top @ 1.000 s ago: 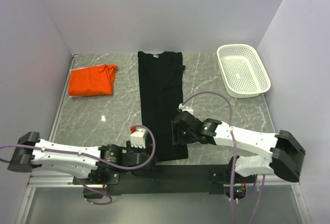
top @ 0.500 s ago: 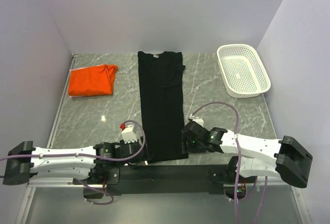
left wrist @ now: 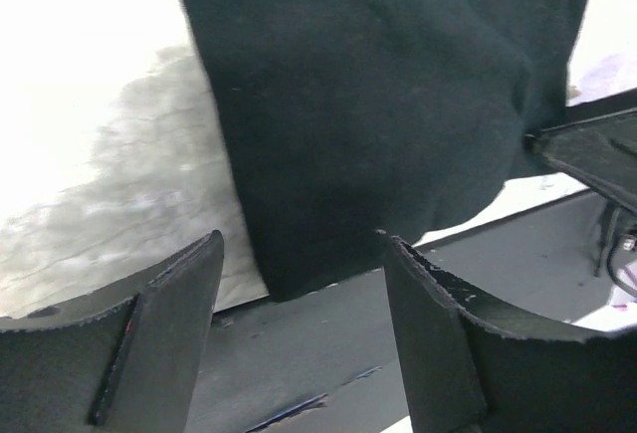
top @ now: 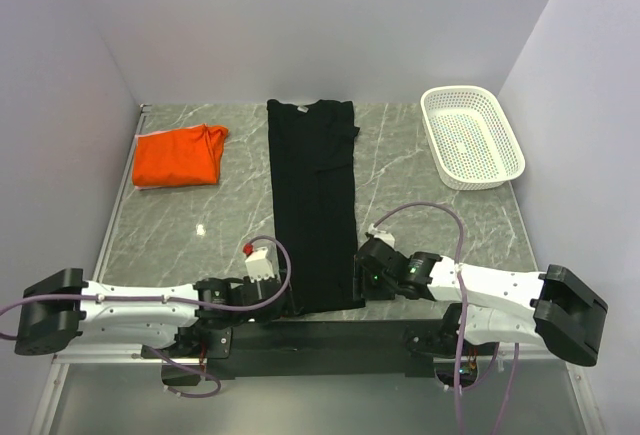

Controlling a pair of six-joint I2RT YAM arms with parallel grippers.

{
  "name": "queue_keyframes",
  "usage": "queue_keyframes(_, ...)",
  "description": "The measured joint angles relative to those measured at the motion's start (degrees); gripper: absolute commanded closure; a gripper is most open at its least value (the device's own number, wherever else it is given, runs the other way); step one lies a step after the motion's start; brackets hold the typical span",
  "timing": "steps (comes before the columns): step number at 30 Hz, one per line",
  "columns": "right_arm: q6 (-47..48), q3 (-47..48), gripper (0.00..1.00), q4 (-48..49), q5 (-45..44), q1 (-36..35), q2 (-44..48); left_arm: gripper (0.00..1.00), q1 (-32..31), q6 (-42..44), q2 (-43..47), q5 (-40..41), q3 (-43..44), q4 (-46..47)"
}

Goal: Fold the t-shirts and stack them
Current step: Fold the tshirt

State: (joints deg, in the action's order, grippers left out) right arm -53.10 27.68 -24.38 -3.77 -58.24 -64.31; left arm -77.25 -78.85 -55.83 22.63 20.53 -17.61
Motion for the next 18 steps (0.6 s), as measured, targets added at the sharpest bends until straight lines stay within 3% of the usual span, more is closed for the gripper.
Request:
queue_keyframes(6,-0.9,-0.9,0.55,1.4,0.8,0.0,0.1,0.37,0.0,-0.9,-1.6,-1.4,-1.2,5.3)
queue_keyframes(15,-1.7,-2.3,0.82,3.9,2.3,-0.3,-0.5,0.61,0.0,-2.9,-2.3,-1.8,-2.1,5.5)
queue_keyframes(18,-1.8,-2.3,0.9,4.3,2.6,-0.4,-0.8,0.74,-0.4,-3.8,-3.3,-1.7,-2.0,5.4)
